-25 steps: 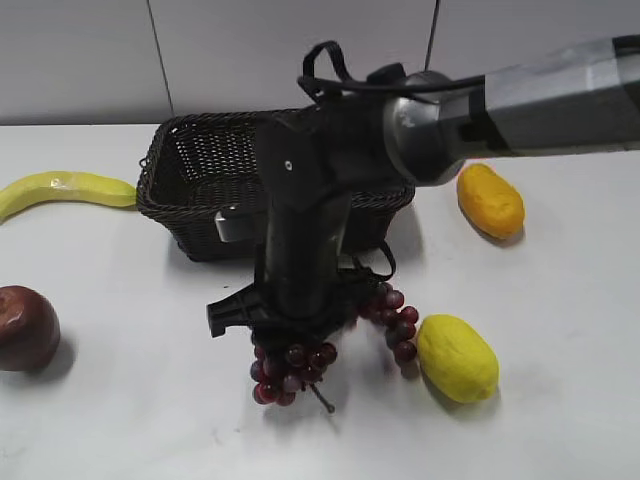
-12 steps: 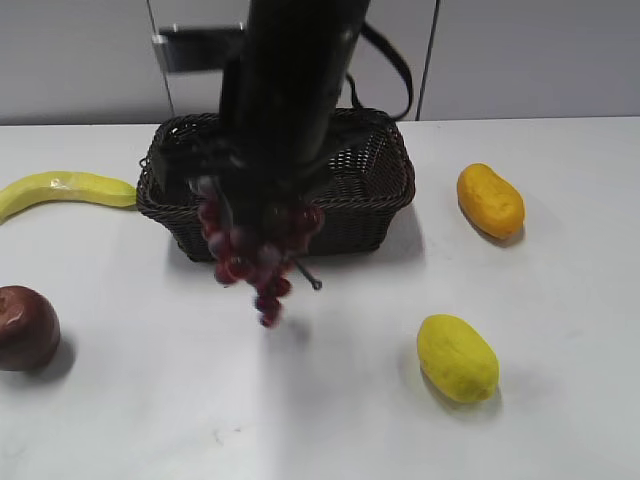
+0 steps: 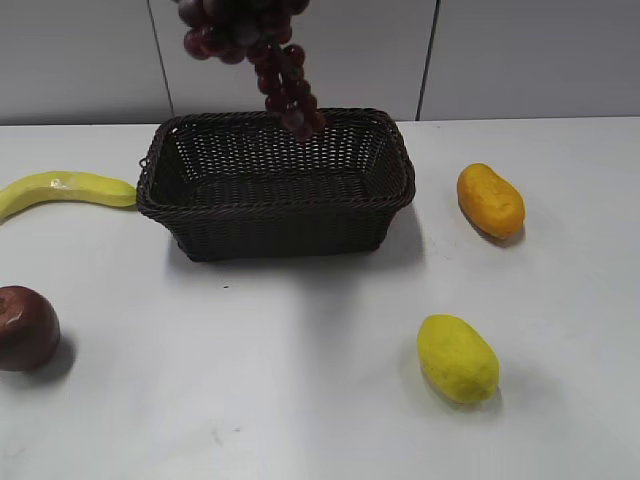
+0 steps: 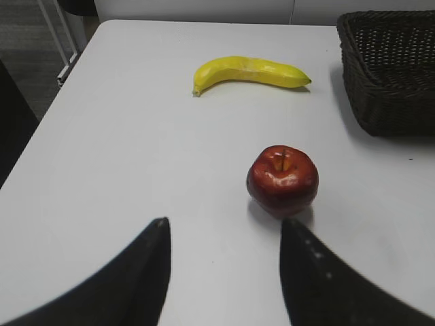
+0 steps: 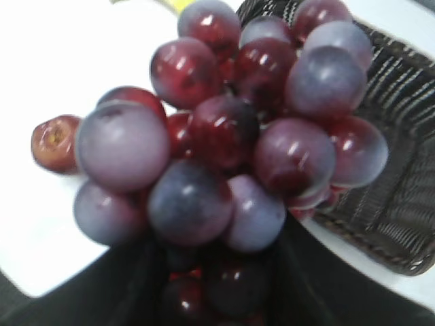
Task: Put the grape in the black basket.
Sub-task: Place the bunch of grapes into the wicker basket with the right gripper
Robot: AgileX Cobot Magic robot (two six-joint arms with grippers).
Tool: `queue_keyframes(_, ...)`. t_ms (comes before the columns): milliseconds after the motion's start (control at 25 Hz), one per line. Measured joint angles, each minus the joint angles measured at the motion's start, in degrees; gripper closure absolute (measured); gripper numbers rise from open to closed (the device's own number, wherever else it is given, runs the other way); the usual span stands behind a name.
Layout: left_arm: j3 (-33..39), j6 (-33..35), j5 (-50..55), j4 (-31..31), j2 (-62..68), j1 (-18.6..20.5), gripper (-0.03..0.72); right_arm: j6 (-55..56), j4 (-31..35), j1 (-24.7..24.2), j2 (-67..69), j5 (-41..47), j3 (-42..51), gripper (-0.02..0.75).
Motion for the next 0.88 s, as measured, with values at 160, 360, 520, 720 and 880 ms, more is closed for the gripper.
queue_keyframes(160,0.0,0.0,0.0,0.0,0.0,0.0,0.199,-0.05,-5.86,-0.85,0.06,-3.59,0.0,0.458)
queue_keyframes(360,0.0,0.0,0.0,0.0,0.0,0.0,0.199,-0.12,-7.22,-3.01,0.57,-7.78,0.0,0.458)
queue_keyframes(520,0.0,0.0,0.0,0.0,0.0,0.0,0.199,-0.12,-7.21,-5.03,1.92,-10.18,0.0,0.458)
queue_keyframes(720,0.0,0.0,0.0,0.0,0.0,0.0,0.199,-0.12,-6.9,-7.27,5.22,-10.88,0.0,0.459)
queue_keyframes(880,0.0,0.0,0.0,0.0,0.0,0.0,0.199,-0.17,-6.45,-8.44,9.07,-11.49,0.0,0.459)
